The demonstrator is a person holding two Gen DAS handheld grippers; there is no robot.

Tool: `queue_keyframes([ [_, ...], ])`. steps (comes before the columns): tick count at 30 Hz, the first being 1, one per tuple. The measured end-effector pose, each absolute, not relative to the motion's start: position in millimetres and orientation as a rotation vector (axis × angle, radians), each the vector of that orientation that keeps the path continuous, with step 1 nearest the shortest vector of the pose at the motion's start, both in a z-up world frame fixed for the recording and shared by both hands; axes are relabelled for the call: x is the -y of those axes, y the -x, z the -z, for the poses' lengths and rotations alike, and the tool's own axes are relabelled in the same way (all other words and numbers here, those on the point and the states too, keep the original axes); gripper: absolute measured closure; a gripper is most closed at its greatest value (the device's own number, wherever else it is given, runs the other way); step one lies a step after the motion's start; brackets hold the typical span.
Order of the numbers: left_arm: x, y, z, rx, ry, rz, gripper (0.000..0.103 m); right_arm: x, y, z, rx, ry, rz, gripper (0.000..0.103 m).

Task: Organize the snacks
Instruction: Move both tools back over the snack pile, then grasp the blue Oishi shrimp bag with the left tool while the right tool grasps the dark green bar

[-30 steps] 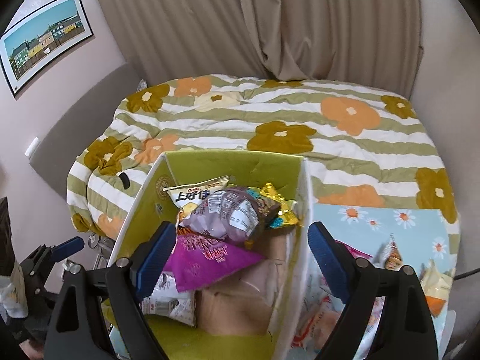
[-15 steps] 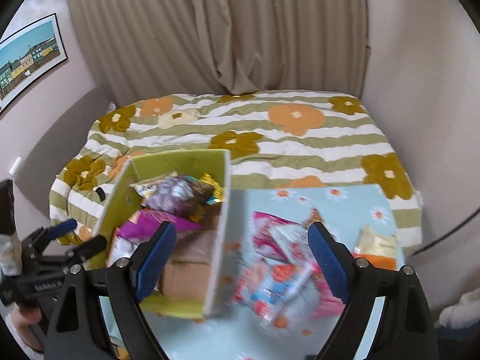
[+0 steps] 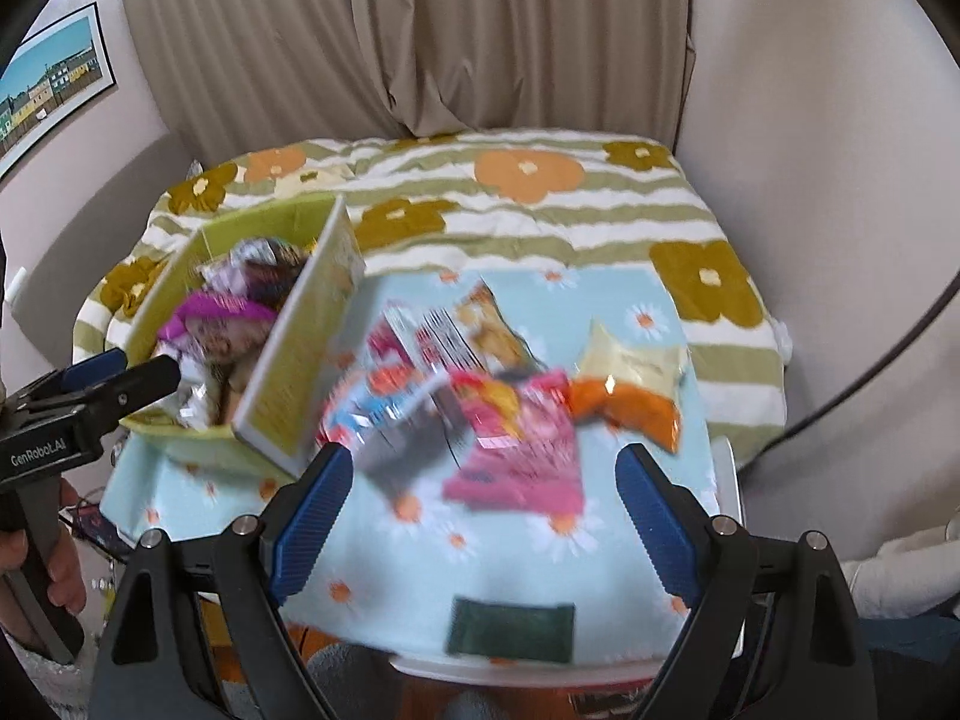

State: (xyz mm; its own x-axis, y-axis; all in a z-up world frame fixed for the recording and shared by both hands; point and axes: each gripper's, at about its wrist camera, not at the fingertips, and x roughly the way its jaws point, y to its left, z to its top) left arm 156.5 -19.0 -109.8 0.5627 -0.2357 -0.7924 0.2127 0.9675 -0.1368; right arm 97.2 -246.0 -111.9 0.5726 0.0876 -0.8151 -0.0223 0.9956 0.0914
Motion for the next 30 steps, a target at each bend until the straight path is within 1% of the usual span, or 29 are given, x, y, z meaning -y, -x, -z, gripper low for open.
queue_keyframes([
  [7, 73, -140, 140, -0.957, -0.109, 0.256, 0.001, 270, -78, 152, -1.049, -0.083, -0.110, 0.016],
  [18, 119, -170, 189, -1.023, -0.323, 0.293, 0.001, 264, -61, 240, -1.233, -0.128, -0.067, 0.016],
  [26, 146, -194, 216, -1.022, -0.514, 0.272, 0.001, 256, -61, 264, -1.278, -0.117, -0.023, 0.016],
  [30, 149, -207, 229, -1.054, -0.568, 0.257, 0.002, 254, -62, 268, -1.290, -0.122, -0.005, 0.016],
])
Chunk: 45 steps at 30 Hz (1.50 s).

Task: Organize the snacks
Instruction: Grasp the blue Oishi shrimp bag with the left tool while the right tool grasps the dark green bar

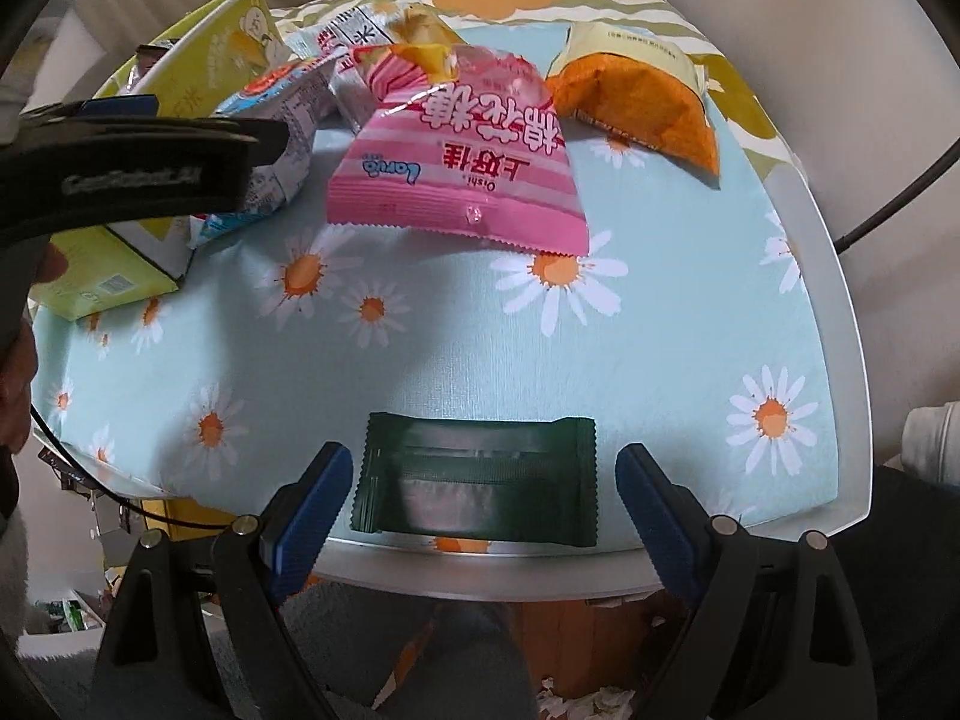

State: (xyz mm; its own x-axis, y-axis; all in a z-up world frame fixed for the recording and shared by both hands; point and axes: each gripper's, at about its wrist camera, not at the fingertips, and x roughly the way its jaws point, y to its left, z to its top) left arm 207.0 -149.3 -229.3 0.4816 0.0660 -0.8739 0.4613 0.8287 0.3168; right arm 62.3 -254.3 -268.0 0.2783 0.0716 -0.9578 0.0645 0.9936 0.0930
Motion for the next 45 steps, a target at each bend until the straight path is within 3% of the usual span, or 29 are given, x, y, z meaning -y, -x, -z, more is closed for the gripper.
queue_keyframes([
  [9, 157, -228, 255, -1.120, -0.620, 0.241, 0.014, 251, -67, 283, -1.332, -0.123, 0.020, 0.016],
  [10, 158, -229, 256, -1.125, -0.620, 0.250, 0.021, 249, -67, 284, -1.337, -0.123, 0.022, 0.016],
  [18, 160, -238, 270, -1.155, -0.639, 0.255, 0.030, 241, -70, 293, -1.370, -0.120, 0.026, 0.016],
  [20, 161, -237, 269, -1.148, -0.642, 0.266, 0.038, 237, -72, 296, -1.374, -0.110, 0.031, 0.016],
  [25, 161, -234, 267, -1.144, -0.638, 0.288, 0.045, 236, -75, 302, -1.372, -0.109, 0.041, 0.016],
  [39, 135, -197, 253, -1.198, -0.509, 0.331, 0.047, 222, -54, 315, -1.309, -0.066, 0.047, 0.016],
  [45, 126, -181, 250, -1.213, -0.468, 0.331, 0.047, 215, -44, 313, -1.272, -0.050, 0.023, 0.032],
])
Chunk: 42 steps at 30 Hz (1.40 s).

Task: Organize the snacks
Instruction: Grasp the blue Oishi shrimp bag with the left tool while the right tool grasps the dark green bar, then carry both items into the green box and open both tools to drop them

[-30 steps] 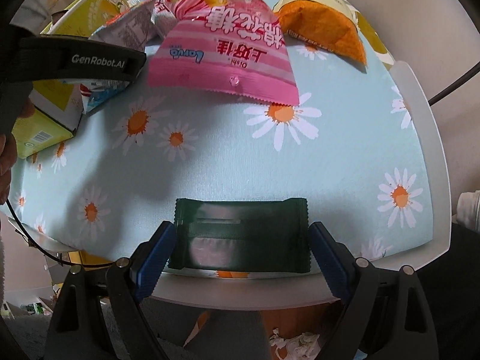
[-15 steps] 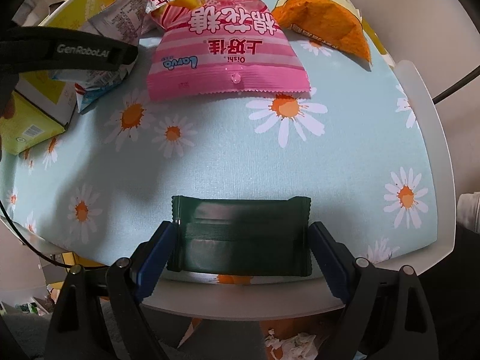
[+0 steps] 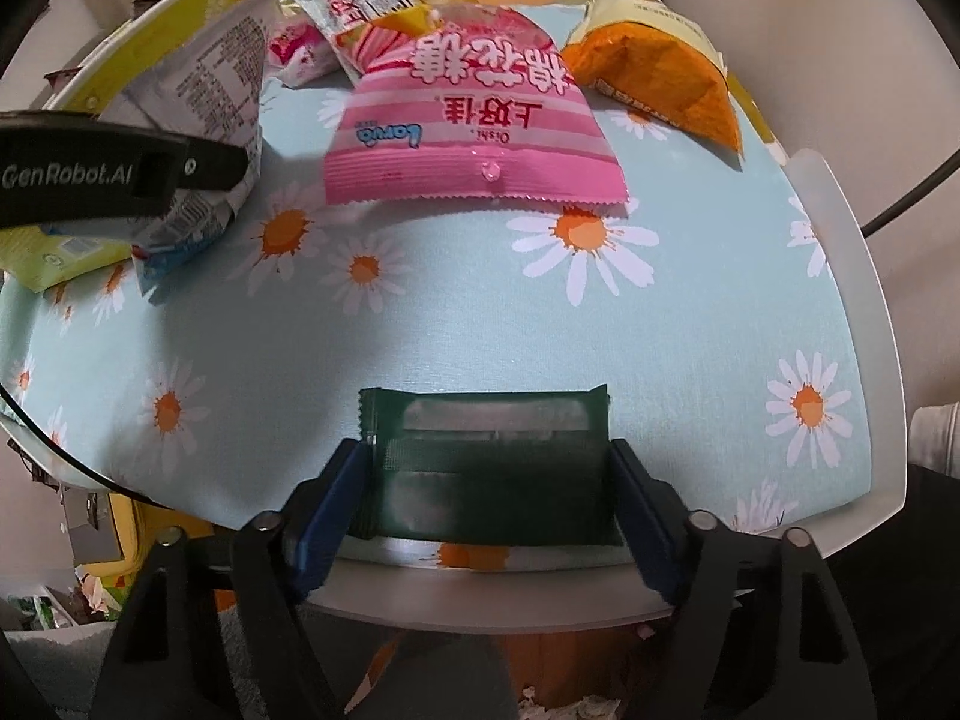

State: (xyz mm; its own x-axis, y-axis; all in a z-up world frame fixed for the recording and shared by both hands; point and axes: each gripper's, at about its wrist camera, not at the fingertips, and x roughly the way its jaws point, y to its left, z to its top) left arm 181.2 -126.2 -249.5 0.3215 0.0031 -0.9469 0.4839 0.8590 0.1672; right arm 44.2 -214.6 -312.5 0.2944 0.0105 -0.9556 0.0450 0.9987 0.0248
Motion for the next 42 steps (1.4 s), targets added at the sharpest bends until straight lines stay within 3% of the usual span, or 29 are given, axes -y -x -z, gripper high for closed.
queue_keyframes([
  [5, 121, -174, 248, -1.222, -0.436, 0.328, 0.048, 213, -39, 308, -1.241, -0.073, -0.012, 0.042],
  [19, 111, -158, 214, -1.178, -0.325, 0.298, 0.049, 231, -34, 272, -1.165, -0.092, -0.085, 0.043],
  [30, 97, -132, 135, -1.042, -0.173, 0.231, 0.049, 252, -60, 195, -1.040, -0.037, -0.170, 0.043],
  [42, 27, -145, 55, -0.900, -0.016, 0.120, 0.049, 210, -96, 110, -0.894, -0.002, -0.329, 0.043],
])
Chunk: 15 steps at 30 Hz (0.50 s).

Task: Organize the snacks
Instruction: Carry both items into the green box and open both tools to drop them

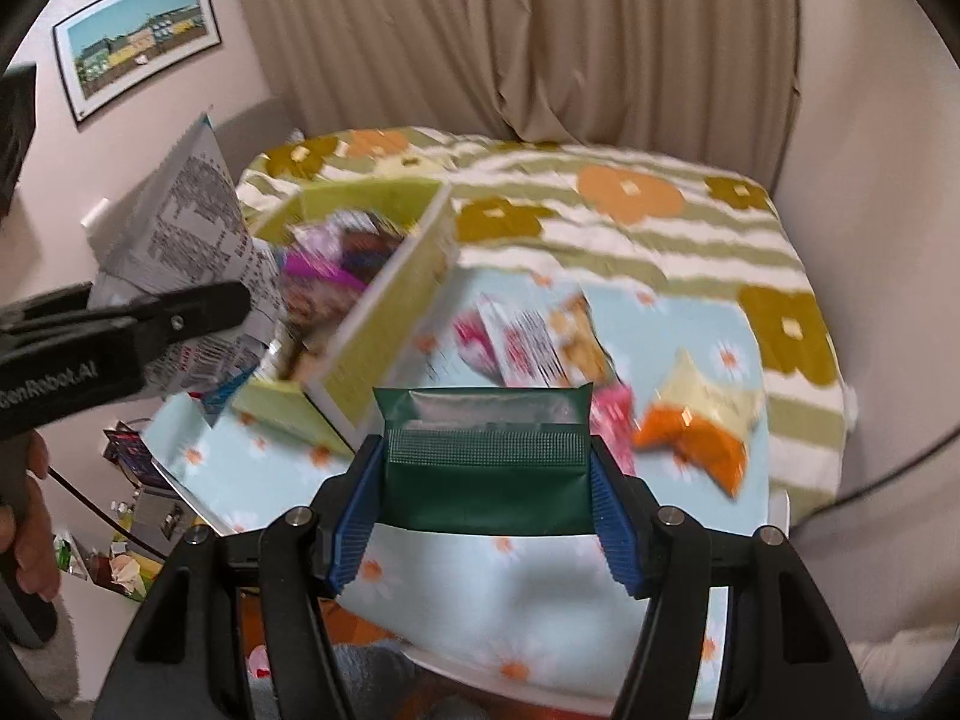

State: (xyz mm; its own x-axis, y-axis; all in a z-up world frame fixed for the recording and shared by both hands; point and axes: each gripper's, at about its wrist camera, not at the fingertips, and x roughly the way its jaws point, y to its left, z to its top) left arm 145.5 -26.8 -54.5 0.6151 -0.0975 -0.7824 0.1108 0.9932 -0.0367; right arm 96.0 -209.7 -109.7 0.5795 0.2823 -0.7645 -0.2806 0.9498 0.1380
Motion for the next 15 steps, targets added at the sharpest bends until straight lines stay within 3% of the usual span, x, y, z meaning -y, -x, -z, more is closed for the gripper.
queue_keyframes([
  [13, -50, -223, 91, -1.008, 0.045, 0.119, 0.048, 138, -165, 80, -0.856, -0.007, -0.342, 0.043],
  [15, -54, -230, 103, -1.040, 0.045, 0.134, 0.043, 129, -174, 83, -0.866, -0.011, -0.339, 0.043],
])
